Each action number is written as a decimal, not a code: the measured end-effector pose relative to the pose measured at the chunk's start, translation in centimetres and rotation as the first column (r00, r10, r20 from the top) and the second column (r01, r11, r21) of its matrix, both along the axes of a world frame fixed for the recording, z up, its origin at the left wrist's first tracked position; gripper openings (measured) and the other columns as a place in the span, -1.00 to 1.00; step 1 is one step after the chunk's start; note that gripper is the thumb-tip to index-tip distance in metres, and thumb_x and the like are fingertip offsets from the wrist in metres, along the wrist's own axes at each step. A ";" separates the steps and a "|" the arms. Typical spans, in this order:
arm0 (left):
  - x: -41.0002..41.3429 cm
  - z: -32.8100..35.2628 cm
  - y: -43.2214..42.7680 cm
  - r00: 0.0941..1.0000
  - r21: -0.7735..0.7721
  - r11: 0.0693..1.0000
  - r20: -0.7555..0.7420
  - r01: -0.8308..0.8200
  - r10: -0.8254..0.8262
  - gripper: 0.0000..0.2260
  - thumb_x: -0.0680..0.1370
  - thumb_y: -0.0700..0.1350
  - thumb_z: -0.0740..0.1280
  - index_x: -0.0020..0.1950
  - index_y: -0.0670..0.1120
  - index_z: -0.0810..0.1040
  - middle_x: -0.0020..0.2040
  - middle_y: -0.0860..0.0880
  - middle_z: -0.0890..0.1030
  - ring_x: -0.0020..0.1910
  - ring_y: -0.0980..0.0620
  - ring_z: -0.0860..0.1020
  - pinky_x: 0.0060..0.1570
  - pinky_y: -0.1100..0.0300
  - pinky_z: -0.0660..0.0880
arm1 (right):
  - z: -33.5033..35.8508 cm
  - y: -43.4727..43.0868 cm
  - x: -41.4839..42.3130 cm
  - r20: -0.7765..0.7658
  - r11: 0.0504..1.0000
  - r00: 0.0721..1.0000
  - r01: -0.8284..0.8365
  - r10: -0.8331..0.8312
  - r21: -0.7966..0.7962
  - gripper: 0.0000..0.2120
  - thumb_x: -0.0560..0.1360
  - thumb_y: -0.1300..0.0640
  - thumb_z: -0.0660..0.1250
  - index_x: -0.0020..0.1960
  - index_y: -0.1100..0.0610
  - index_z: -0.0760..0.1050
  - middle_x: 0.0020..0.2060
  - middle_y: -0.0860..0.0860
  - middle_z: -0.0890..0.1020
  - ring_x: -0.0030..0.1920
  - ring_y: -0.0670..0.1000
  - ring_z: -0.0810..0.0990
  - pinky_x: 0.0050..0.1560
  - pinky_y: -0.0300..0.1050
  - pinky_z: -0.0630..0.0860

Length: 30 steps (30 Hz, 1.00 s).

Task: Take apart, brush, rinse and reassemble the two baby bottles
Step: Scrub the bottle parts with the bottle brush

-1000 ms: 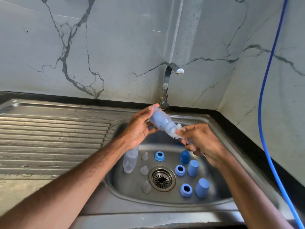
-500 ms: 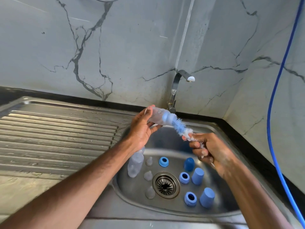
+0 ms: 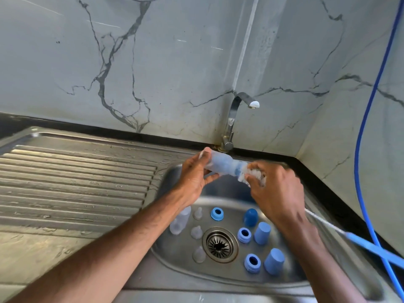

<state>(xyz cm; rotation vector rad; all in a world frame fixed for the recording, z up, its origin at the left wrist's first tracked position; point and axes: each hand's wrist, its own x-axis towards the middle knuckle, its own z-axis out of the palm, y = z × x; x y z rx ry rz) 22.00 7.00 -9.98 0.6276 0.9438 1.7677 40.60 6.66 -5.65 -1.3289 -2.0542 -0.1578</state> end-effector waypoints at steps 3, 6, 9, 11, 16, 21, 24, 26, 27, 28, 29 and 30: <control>-0.9 -0.3 0.0 0.999 -0.018 0.999 0.046 -0.027 0.028 -0.67 0.66 -0.07 0.33 0.27 -0.32 0.53 0.25 -0.32 0.61 0.29 -0.28 0.59 0.29 -0.27 0.52 | -0.1 -0.3 1.2 0.010 0.971 1.000 0.006 -0.009 0.240 -0.80 0.38 0.18 0.58 -0.08 -0.07 0.70 -0.36 0.04 0.67 -0.40 0.24 0.59 -0.42 -0.11 0.44; 0.0 -0.7 0.1 0.997 -0.035 0.999 0.067 -0.026 0.029 -0.73 0.61 -0.06 0.41 0.17 -0.25 0.57 0.15 -0.27 0.65 0.20 -0.26 0.64 0.21 -0.26 0.58 | 0.0 -0.4 -0.2 0.117 0.981 0.993 -0.049 0.027 0.189 -0.77 0.43 0.28 0.49 -0.06 -0.04 0.72 -0.19 0.01 0.72 -0.28 0.23 0.64 -0.34 -0.02 0.57; -0.5 -1.2 0.5 0.997 -0.061 0.997 0.061 -0.041 0.045 -0.74 0.59 -0.02 0.44 0.10 -0.20 0.59 0.06 -0.22 0.70 0.10 -0.21 0.70 0.09 -0.20 0.65 | 0.5 -0.2 -0.4 0.130 0.992 0.988 -0.093 0.082 0.082 -0.72 0.49 0.22 0.46 0.06 -0.13 0.74 -0.01 -0.10 0.72 -0.13 0.12 0.68 -0.27 -0.07 0.52; -1.5 -1.7 0.7 0.997 -0.067 0.997 0.059 -0.048 0.052 -0.75 0.59 0.00 0.44 0.06 -0.19 0.59 -0.11 -0.15 0.75 -0.03 -0.15 0.74 0.00 -0.14 0.68 | 0.7 -0.2 0.5 0.097 0.988 0.991 -0.104 0.094 0.110 -0.72 0.44 0.19 0.52 0.01 -0.18 0.74 -0.04 -0.17 0.67 -0.22 0.01 0.62 -0.37 -0.22 0.36; -0.3 -2.2 1.1 0.998 -0.119 0.992 0.043 -0.045 0.051 -0.74 0.60 0.01 0.42 0.08 -0.19 0.59 -0.09 -0.16 0.73 -0.11 -0.11 0.74 -0.02 -0.14 0.68 | 1.2 -0.1 -0.9 0.183 0.994 0.980 -0.088 0.076 0.059 -0.70 0.49 0.20 0.47 0.08 -0.16 0.74 0.03 -0.13 0.65 -0.18 0.06 0.61 -0.32 -0.15 0.31; -1.1 -2.3 1.7 0.995 -0.127 0.991 0.081 -0.046 0.056 -0.78 0.62 -0.03 0.40 0.08 -0.19 0.55 -0.01 -0.21 0.68 -0.10 -0.13 0.73 0.01 -0.17 0.67 | 2.1 0.4 1.1 0.079 0.994 0.992 -0.101 0.098 0.038 -0.75 0.45 0.13 0.50 -0.03 -0.23 0.72 -0.03 -0.24 0.65 -0.20 -0.06 0.56 -0.23 -0.13 0.37; -0.1 -2.6 2.0 0.995 -0.128 0.991 0.090 -0.026 0.038 -0.76 0.61 -0.04 0.41 0.11 -0.21 0.56 -0.04 -0.21 0.69 -0.17 -0.11 0.74 -0.13 -0.08 0.70 | 1.4 0.3 -0.6 0.144 0.995 0.985 -0.103 0.100 0.014 -0.73 0.52 0.12 0.44 0.11 -0.21 0.72 0.05 -0.16 0.66 -0.13 -0.02 0.60 -0.19 -0.11 0.45; -0.1 -2.6 2.0 0.995 -0.134 0.991 0.092 -0.021 0.034 -0.78 0.60 -0.05 0.42 0.11 -0.20 0.57 -0.04 -0.19 0.68 -0.18 -0.11 0.74 -0.18 -0.05 0.71 | 0.8 0.3 -1.3 0.165 0.984 0.972 -0.153 0.168 -0.095 -0.71 0.55 0.13 0.41 0.17 -0.18 0.70 0.09 -0.12 0.66 -0.02 0.03 0.65 -0.08 -0.06 0.56; -0.5 -2.6 2.1 0.994 -0.133 0.991 0.099 -0.031 0.044 -0.79 0.60 -0.06 0.42 0.09 -0.19 0.56 -0.03 -0.19 0.67 -0.16 -0.12 0.73 -0.18 -0.06 0.71 | 1.0 0.3 -0.9 0.138 0.977 0.972 -0.173 0.189 -0.123 -0.72 0.52 0.13 0.42 0.13 -0.19 0.71 0.07 -0.14 0.67 -0.01 0.02 0.66 -0.06 -0.05 0.57; -1.0 -2.6 2.1 0.993 -0.130 0.990 0.105 -0.047 0.061 -0.80 0.61 -0.06 0.42 0.08 -0.18 0.54 -0.02 -0.21 0.67 -0.13 -0.13 0.73 -0.15 -0.09 0.70 | 1.4 0.5 -0.2 0.096 0.974 0.976 -0.183 0.196 -0.130 -0.72 0.49 0.12 0.43 0.07 -0.21 0.72 0.03 -0.19 0.68 -0.02 -0.01 0.66 -0.07 -0.06 0.58; -1.4 -2.6 2.2 0.991 -0.124 0.991 0.111 -0.056 0.070 -0.80 0.61 -0.07 0.42 0.07 -0.18 0.53 -0.02 -0.22 0.66 -0.10 -0.15 0.73 -0.12 -0.11 0.70 | 1.8 0.7 0.8 0.057 0.976 0.980 -0.182 0.190 -0.119 -0.73 0.44 0.10 0.43 0.01 -0.24 0.73 -0.02 -0.23 0.69 -0.05 -0.05 0.65 -0.08 -0.07 0.58; -1.6 -2.6 2.2 0.990 -0.121 0.991 0.119 -0.058 0.072 -0.80 0.61 -0.07 0.42 0.07 -0.18 0.52 -0.01 -0.23 0.67 -0.08 -0.16 0.73 -0.09 -0.14 0.69 | 2.1 1.0 1.5 0.031 0.980 0.984 -0.171 0.175 -0.097 -0.73 0.40 0.09 0.43 -0.03 -0.25 0.72 -0.06 -0.27 0.70 -0.07 -0.07 0.65 -0.10 -0.10 0.57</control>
